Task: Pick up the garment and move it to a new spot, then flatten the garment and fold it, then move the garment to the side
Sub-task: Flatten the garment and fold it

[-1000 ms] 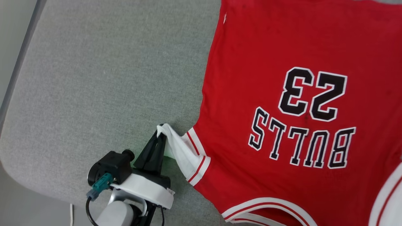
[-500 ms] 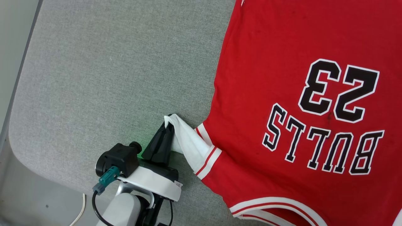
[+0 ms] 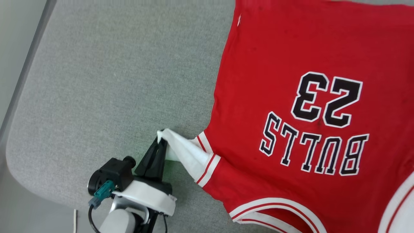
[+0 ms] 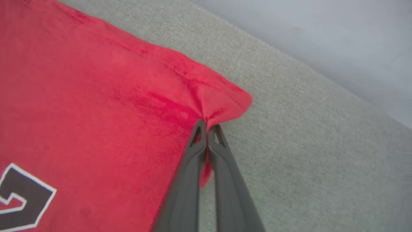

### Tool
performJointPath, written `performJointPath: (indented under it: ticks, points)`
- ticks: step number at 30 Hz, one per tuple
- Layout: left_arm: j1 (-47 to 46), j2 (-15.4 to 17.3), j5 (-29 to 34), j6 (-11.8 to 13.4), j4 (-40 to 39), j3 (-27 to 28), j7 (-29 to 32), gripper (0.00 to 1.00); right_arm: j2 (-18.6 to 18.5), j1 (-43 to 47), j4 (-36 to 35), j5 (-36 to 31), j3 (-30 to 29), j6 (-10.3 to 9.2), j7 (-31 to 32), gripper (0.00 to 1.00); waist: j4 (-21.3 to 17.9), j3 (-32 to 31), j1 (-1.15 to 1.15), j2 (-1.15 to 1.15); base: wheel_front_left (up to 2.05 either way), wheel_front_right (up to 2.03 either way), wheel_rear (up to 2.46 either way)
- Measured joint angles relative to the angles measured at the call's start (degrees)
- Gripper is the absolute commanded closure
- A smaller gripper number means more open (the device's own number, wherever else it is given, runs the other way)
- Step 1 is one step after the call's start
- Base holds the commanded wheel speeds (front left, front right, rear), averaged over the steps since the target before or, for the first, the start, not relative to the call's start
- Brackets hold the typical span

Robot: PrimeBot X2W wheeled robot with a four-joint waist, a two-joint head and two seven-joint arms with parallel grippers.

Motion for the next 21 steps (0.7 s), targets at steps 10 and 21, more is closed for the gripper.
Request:
performJointPath:
  ticks: [10,21]
  points:
    - [6.2,2.0,0.3,1.3,1.1,2.4,0.0,1.0,-6.1,12.8,-7.8,9.2,3.9,0.0,-8.3,1.0,-4.0,-9.4,-0.01,0.0,0.0,0.0,0.0]
    - [11.4,4.7,-0.5,3.0,-0.5,3.8,1.8,1.0,-12.7,37.2,-17.0,16.0,-0.8,0.0,-11.8,1.0,-11.0,-17.0,-0.02,0.0,0.0,0.0,0.0]
